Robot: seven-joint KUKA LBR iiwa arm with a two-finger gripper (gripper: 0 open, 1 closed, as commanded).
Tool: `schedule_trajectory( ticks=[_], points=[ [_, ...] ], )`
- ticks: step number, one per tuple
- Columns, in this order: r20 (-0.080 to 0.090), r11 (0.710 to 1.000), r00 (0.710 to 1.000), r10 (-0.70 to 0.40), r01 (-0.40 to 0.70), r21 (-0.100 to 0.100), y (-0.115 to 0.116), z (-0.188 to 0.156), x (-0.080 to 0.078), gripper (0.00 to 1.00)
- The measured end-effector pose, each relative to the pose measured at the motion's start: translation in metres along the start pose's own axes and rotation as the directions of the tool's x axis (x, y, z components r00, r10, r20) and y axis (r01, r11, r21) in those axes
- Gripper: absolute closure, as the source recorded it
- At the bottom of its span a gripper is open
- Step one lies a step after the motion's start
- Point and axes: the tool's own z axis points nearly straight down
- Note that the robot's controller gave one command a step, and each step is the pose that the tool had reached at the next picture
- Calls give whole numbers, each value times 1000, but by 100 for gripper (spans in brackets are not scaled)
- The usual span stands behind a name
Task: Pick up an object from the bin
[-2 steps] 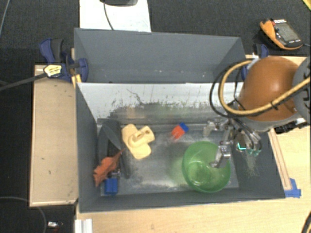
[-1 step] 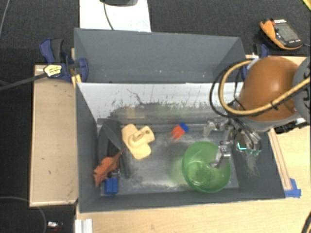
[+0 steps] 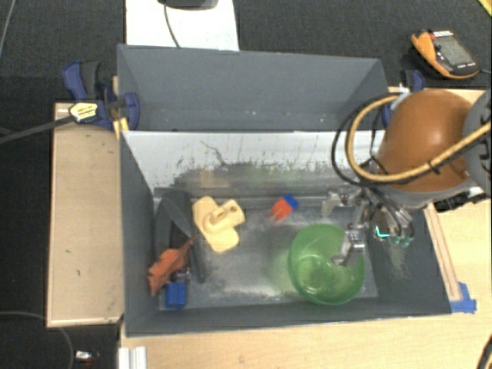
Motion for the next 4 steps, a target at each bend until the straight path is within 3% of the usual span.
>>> schedule_trajectory(
  ticks=[4],
  points=[
    [0, 1000, 1000, -1, 1, 0, 0, 0, 0, 0]
  ],
)
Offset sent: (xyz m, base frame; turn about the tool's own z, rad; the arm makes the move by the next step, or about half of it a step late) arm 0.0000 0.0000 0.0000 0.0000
